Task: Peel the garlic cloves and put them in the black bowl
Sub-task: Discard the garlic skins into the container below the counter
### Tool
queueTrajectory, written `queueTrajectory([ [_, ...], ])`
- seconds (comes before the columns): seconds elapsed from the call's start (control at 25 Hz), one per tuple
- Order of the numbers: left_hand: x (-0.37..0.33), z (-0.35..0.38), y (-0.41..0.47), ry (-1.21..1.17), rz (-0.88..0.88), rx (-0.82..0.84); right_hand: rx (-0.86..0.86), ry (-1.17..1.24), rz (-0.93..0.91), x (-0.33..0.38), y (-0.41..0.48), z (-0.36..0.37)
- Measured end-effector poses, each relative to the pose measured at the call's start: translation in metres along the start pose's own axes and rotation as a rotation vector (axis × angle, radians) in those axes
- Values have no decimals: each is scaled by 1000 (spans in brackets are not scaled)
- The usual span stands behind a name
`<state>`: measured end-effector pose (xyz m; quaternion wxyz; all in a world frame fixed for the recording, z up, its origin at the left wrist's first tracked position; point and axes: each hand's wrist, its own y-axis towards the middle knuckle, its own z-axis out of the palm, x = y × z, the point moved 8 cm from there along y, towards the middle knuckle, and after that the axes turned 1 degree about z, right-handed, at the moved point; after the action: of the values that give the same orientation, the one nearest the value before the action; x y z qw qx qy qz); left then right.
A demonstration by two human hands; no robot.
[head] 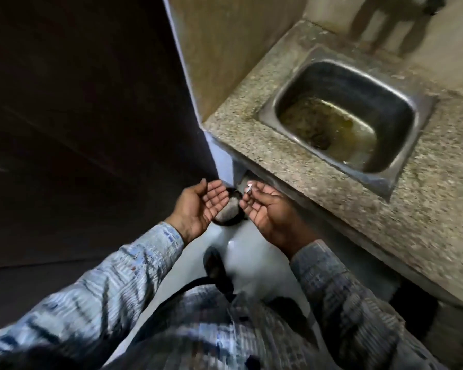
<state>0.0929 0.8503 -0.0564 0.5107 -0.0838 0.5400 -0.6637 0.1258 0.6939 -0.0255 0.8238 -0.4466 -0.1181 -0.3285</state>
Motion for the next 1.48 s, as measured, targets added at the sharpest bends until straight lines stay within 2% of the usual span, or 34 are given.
queueTrajectory([
  [0.12,-11,-39,49,-25,-11,-95,-26,-24,106,-31,67,-1],
  [0.24,1,-81,129,-56,-26,-171,-130,-53,184,-70,154,-38],
  [0.4,53,-146,271,-70,-62,-222,-268,-195,268,-140,287,-115],
  [0.48,82,-176,335,-47,-75,-231,-334,-339,295,-173,350,-158],
  [0.56,113,-206,398,-2,-82,-242,-380,-408,363,-229,436,-221],
  [0.64,140,-231,448,17,-90,-252,-336,-722,378,-278,528,-304],
  [0.72,161,-246,481,5,-101,-237,-183,-999,346,-309,579,-334],
  [0.76,168,-250,489,-4,-105,-232,-191,-1111,338,-312,584,-334],
  [0.84,177,-251,497,-9,-106,-224,-382,-1327,122,-277,571,-310],
  [0.88,181,-252,502,-16,-112,-219,-413,-1438,54,-261,562,-293],
  [0.96,180,-250,505,9,-120,-227,-359,-1659,1,-262,561,-281],
  [1.04,174,-243,506,67,-136,-243,-171,-1691,-201,-270,535,-245],
  [1.08,171,-238,506,73,-145,-244,-24,-1693,-363,-275,519,-231],
  [1.16,167,-220,504,34,-173,-204,318,-1877,-546,-295,497,-221],
  [1.2,164,-212,497,9,-178,-191,399,-2005,-490,-303,498,-226],
  [1.24,163,-207,493,39,-186,-177,381,-2089,-372,-304,507,-237],
  [1.28,158,-197,483,96,-185,-153,265,-2133,-288,-291,514,-243],
  [1.36,141,-189,459,162,-105,-168,156,-2074,-209,-261,511,-234],
  [1.48,102,-188,413,342,102,-281,171,-1931,-222,-221,475,-184],
])
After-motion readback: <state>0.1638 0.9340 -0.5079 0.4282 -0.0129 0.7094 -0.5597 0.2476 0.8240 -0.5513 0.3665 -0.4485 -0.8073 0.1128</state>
